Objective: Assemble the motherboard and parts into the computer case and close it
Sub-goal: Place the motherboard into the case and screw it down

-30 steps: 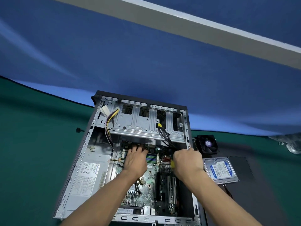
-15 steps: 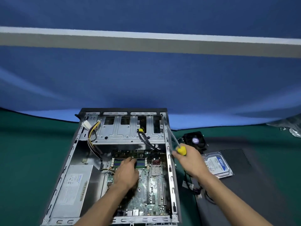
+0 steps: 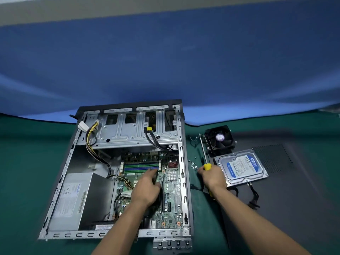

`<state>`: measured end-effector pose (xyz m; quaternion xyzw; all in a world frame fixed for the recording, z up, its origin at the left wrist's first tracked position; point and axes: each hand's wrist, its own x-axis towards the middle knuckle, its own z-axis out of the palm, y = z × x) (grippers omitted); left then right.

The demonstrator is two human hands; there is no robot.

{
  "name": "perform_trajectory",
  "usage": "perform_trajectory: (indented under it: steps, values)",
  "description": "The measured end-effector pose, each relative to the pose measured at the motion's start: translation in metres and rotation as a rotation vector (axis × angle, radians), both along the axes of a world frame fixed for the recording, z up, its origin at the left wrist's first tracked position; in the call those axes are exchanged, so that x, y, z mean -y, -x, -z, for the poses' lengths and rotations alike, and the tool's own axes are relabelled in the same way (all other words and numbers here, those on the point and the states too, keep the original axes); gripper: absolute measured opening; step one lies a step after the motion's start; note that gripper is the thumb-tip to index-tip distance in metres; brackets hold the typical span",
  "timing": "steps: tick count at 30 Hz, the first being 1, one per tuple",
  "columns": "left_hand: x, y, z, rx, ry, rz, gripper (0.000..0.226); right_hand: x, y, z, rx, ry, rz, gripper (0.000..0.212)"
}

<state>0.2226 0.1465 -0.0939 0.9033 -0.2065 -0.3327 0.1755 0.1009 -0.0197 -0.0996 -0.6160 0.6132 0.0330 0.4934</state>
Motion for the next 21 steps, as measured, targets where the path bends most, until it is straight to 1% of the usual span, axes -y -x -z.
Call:
perform_trajectory:
  steps: [2, 6, 12, 16, 19, 21]
  values:
    - [-0.002, -0.001, 0.001, -0.014, -0.002, 0.01, 0.055, 0.0, -0.007, 0.002, -0.037, 0.02, -0.004, 0.018]
    - [-0.005, -0.002, 0.001, -0.002, 0.007, -0.001, 0.052, -0.002, -0.017, 0.005, -0.054, 0.061, -0.064, 0.012]
    - [-0.002, -0.002, -0.006, 0.017, -0.004, -0.041, 0.044, -0.012, -0.017, 0.008, -0.154, 0.175, -0.152, 0.008]
    - [-0.001, -0.003, -0.008, 0.036, 0.003, -0.079, 0.04, -0.015, -0.018, 0.011, -0.197, 0.236, -0.172, 0.011]
    - [0.0, -0.002, -0.009, 0.056, 0.006, -0.076, 0.037, -0.015, -0.019, 0.012, -0.194, 0.226, -0.164, 0.013]
    - [0.001, -0.003, -0.01, 0.061, 0.003, -0.073, 0.034, -0.013, -0.02, 0.014, -0.157, 0.204, -0.133, 0.014]
